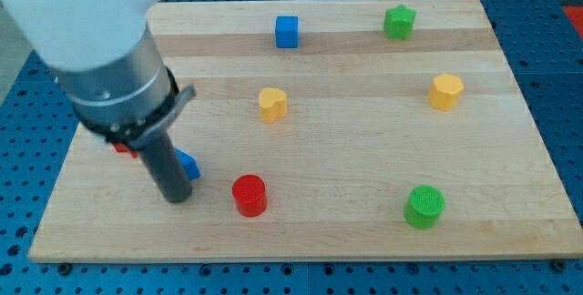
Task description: Move blue triangle to the bottom left of yellow heart
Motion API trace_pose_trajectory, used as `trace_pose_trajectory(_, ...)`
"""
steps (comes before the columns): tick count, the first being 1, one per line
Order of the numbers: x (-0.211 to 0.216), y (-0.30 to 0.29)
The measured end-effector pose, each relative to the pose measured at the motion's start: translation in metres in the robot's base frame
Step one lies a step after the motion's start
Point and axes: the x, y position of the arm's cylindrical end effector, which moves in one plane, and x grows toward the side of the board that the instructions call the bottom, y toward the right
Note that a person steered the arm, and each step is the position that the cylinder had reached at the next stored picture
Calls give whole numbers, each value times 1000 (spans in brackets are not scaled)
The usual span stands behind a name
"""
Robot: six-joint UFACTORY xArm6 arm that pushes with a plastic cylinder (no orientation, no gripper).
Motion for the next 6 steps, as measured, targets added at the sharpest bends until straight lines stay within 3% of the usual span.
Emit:
trace_pose_trajectory(1,-19,10)
trace_pose_trajectory(3,1,-38)
trace_pose_trajectory(4,-26,-33)
trace_pose_trajectory(6,-69,41)
